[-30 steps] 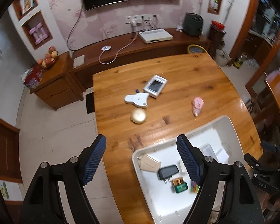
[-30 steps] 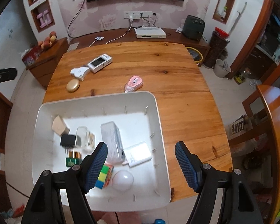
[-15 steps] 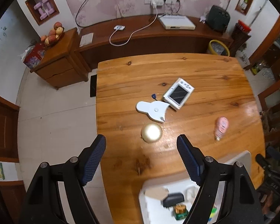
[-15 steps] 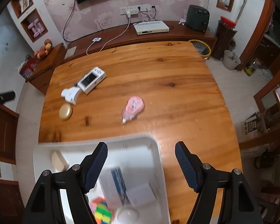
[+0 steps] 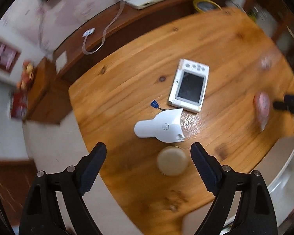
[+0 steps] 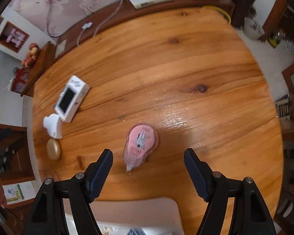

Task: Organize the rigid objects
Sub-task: 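Grasp the white plastic holder with the left tool while the right tool grasps the pink tape dispenser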

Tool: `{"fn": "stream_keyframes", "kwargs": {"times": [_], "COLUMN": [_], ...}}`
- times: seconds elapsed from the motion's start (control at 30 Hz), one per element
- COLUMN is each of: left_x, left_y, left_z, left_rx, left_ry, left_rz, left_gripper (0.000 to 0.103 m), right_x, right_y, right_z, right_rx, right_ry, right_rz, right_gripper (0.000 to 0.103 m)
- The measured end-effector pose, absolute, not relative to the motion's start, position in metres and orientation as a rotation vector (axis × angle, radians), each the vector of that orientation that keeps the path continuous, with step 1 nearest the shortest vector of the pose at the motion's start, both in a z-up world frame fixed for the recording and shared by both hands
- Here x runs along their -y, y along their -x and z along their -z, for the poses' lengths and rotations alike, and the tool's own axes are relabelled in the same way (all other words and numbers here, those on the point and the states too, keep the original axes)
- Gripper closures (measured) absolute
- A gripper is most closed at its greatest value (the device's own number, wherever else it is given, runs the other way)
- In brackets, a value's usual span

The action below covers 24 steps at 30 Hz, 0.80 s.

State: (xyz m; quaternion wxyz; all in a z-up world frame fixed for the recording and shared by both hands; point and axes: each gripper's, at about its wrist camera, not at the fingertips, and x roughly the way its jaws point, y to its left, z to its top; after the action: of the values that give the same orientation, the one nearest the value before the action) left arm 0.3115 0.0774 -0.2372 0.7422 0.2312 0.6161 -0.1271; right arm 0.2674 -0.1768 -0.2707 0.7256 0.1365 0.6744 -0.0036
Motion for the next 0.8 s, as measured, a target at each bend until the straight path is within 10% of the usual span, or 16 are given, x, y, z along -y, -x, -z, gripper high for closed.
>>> {"fn": "stream_keyframes", "kwargs": {"times": [0.8], "left_x": [-0.046], "left_y": [-0.319], "left_z": [0.312], "left_rx": [-1.409], "left_ry": [-0.921], "left_rz": [0.574], "left_gripper": [0.011], "right_x": [0.163], "right_y": [-0.283], "right_z": [0.315], "right_rx": [-1.613], "right_ry": [-0.322], "right_rz": [-0.030], "right_gripper": [0.030]}}
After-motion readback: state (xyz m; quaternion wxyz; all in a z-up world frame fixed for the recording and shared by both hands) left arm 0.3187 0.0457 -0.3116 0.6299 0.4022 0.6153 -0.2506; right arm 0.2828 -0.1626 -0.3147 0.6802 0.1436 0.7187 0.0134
